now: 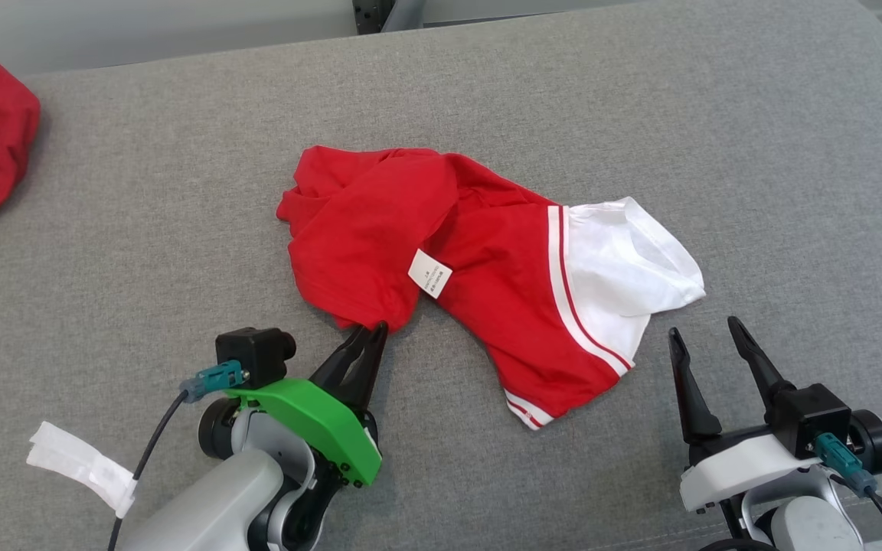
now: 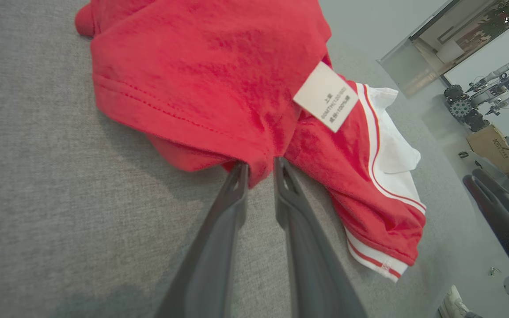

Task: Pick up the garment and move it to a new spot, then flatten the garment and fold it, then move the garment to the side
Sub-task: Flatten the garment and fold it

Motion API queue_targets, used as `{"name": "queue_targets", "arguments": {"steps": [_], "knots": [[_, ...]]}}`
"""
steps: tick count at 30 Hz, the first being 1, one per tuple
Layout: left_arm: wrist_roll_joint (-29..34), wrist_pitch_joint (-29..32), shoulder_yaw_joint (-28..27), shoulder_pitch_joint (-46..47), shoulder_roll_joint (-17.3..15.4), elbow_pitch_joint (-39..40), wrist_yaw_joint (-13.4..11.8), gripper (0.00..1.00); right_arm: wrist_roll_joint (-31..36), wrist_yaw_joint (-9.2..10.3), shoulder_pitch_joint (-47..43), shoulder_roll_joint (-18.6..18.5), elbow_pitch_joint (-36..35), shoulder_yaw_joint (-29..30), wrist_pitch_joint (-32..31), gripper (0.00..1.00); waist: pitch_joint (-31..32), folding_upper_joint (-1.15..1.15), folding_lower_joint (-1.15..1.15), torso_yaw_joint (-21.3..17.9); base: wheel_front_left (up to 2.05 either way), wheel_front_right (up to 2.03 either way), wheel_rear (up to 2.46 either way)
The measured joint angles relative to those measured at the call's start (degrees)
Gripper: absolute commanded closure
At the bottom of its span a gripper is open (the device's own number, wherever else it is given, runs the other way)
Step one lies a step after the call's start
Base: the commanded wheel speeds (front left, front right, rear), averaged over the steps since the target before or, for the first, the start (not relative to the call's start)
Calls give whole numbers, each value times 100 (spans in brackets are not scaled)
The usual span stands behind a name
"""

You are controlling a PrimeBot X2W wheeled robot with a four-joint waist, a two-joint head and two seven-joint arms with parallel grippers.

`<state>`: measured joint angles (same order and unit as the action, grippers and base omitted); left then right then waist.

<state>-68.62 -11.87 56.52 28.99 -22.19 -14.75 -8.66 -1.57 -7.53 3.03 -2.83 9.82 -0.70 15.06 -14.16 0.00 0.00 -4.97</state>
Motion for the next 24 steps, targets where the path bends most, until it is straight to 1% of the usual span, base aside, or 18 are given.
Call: {"name": "queue_targets", "arguments": {"steps": [1,2,3,9,12,14,17,21,24], "knots": [[1,4,0,0,-10,5,-4,77,-2,0,3,1,-1,-4,0,0,-8,0,0,-1,0,0,0],[2,10,0,2,-10,9,-18,85,-3,0,9,1,-1,-8,0,0,-18,0,0,-2,0,0,0],[12,22,10,8,-10,9,-19,100,-8,0,18,1,-1,-11,0,0,-27,0,0,-5,0,0,0],[31,48,16,55,-26,60,-15,100,-10,0,28,1,2,-7,0,0,-42,0,0,-26,0,0,0],[86,53,-1,102,-149,223,-16,100,-10,0,27,1,7,5,0,0,-31,0,0,-38,0,0,0],[85,18,-107,115,-272,456,-33,100,-11,0,24,1,9,31,0,0,-19,0,0,-39,0,0,0],[83,11,-309,230,-558,936,-129,100,-11,0,2,0,2,67,0,0,4,0,0,-15,0,0,0],[90,22,-536,288,-964,1686,-324,100,-23,0,-31,0,7,63,0,0,44,0,0,25,0,0,0],[57,25,-671,265,-1198,2269,-453,100,-29,0,-31,1,8,65,0,0,59,0,0,54,0,0,0]]}}
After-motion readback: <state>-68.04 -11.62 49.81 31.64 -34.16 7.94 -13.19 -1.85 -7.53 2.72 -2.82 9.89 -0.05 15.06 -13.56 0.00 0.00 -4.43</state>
